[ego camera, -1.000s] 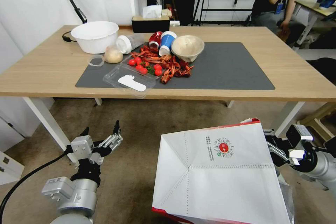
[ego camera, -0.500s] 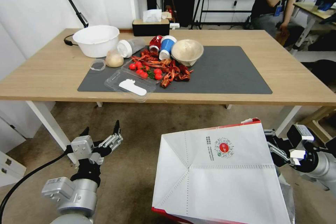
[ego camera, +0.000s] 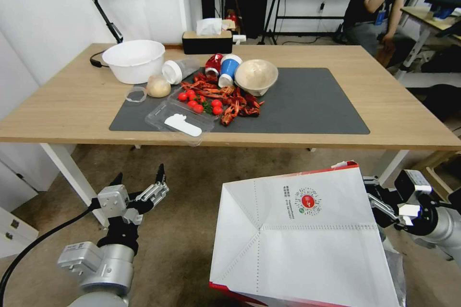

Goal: Pick up the food delivery bag from the floor and place it on the table.

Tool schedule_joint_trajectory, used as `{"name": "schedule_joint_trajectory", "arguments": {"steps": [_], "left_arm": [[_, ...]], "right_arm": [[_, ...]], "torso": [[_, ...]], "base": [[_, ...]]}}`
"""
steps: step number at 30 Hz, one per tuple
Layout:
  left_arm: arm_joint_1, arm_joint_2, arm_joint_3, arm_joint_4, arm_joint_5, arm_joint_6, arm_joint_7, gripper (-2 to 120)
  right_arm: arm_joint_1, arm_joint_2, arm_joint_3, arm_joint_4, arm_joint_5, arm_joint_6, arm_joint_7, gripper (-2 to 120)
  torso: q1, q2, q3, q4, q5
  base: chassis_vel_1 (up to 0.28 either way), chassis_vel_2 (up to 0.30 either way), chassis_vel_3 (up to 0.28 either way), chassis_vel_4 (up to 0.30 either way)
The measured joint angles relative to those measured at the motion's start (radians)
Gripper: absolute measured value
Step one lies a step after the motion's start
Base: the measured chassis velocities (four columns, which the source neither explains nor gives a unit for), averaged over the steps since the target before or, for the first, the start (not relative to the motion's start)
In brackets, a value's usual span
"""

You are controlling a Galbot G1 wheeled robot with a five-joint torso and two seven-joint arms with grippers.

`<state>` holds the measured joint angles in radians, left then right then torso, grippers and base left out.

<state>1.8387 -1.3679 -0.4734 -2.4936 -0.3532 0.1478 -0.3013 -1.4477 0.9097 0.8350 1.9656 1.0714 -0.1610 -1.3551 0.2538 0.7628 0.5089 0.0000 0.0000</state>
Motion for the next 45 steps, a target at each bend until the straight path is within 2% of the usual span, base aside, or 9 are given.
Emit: {"name": "schedule_joint_trajectory", "arguments": {"steps": [29,37,45], "left_arm": [[-0.003,0.006,0.001,0.007,-0.003,-0.001,-0.001,100],[-0.004,0.006,0.001,0.008,-0.003,-0.001,-0.001,100],[-0.004,0.007,-0.001,0.007,-0.002,-0.001,0.000,100]], "right_arm": [[0.000,-0.004,-0.001,-0.004,0.002,0.001,0.001,0],[0.001,-0.005,-0.001,-0.005,0.002,0.001,0.002,0],[0.003,0.004,-0.007,-0.005,0.000,0.001,0.003,0]], "torso": [[0.035,0.082,0.048,-0.0001,0.0001],[0.052,0.125,0.073,0.0000,0.0000],[0.079,0.187,0.108,-0.0001,0.0000]], "base": [[0.000,0.000,0.000,0.000],[0.000,0.000,0.000,0.000],[0.000,0.000,0.000,0.000]]}}
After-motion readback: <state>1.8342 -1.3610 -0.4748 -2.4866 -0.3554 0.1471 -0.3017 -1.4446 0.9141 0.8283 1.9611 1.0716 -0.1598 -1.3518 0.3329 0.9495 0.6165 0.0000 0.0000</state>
